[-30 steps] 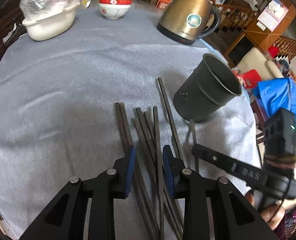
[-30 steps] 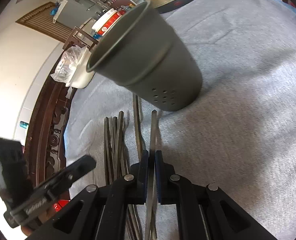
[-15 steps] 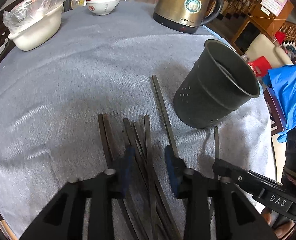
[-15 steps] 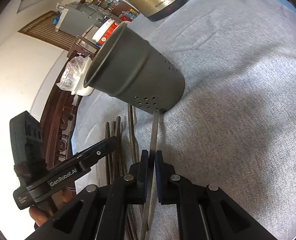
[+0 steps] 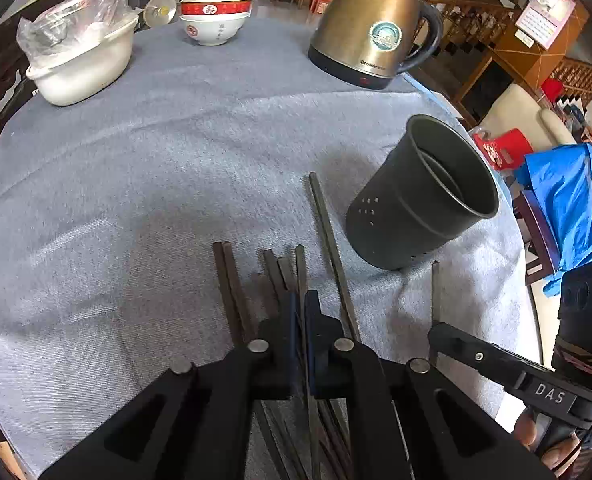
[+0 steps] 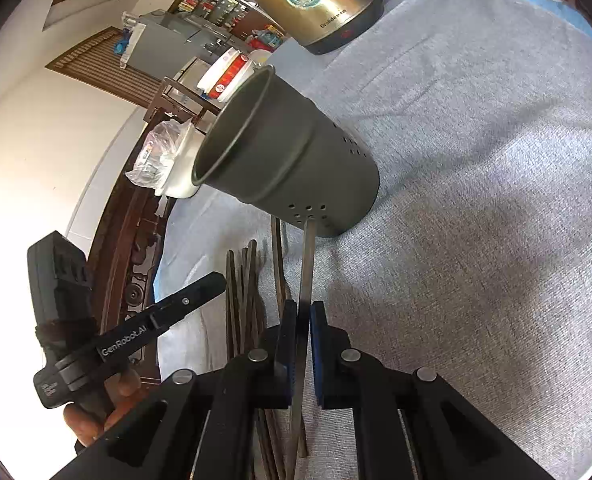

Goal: Organize utensils
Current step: 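Lift the chopsticks upright and release them into the grey holder with both tools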

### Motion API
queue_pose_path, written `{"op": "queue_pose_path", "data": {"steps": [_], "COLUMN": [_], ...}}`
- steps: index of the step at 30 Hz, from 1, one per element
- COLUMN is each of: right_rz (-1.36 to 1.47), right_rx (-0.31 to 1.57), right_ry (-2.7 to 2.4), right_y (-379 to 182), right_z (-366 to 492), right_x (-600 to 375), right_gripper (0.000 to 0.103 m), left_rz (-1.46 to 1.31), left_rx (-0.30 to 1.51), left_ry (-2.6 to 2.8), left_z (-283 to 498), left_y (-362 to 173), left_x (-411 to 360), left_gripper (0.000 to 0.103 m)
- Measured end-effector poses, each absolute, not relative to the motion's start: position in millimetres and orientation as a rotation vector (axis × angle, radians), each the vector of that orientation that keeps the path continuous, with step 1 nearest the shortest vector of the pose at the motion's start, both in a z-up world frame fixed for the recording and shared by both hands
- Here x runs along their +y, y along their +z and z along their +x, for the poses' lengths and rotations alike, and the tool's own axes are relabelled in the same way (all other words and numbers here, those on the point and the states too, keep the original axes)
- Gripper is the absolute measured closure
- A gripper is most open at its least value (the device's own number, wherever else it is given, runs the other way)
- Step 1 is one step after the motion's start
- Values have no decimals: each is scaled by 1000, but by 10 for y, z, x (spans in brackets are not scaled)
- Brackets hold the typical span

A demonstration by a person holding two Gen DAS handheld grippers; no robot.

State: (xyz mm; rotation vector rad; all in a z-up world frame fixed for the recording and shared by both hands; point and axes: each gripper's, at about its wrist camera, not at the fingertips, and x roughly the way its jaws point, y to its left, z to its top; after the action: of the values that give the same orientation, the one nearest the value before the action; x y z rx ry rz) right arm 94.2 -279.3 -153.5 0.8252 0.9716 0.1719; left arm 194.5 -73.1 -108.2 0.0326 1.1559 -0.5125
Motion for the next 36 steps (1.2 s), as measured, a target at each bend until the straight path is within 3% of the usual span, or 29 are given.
{"op": "queue_pose_path", "data": {"steps": [1, 2, 3, 6, 7, 11, 12, 20, 36], "right_rz": [824, 825, 827, 822, 820, 819, 820, 808, 702], "right_rx": [975, 976, 977, 975, 976, 976, 975, 934, 625], "right_ry": [166, 164, 163, 158, 157, 154, 154, 171, 210], "right_y": [-1541, -1548, -1553, -1545, -1543, -1548, -1549, -1410, -449], "right_z": [954, 956, 956, 970, 971, 958, 951, 888, 475], "right_x": [-2769, -2770, -2772, -2756, -2751, -2767, -2777, -2796, -2816], "right_gripper": [95, 95, 95, 95, 95, 95, 95, 95, 96], "left_rz": [51, 75, 90, 136, 145, 158, 149, 43, -90], "left_rx": [1159, 1163, 1161, 1160, 1162, 1166, 1175, 1115, 817], "left_ry": [-501, -481, -463, -426, -421, -390, -400, -482, -590], "left_z": [1947, 1953, 1948, 1975, 1987, 2037, 2055, 1964, 1473], "left_y": [-1091, -1107, -1119, -1173, -1195, -1262, -1272, -998, 232], "left_x": [-755, -795, -833, -958, -988, -985, -967, -740, -364], "left_gripper": [83, 63, 56, 53, 53, 93, 96, 97, 98]}}
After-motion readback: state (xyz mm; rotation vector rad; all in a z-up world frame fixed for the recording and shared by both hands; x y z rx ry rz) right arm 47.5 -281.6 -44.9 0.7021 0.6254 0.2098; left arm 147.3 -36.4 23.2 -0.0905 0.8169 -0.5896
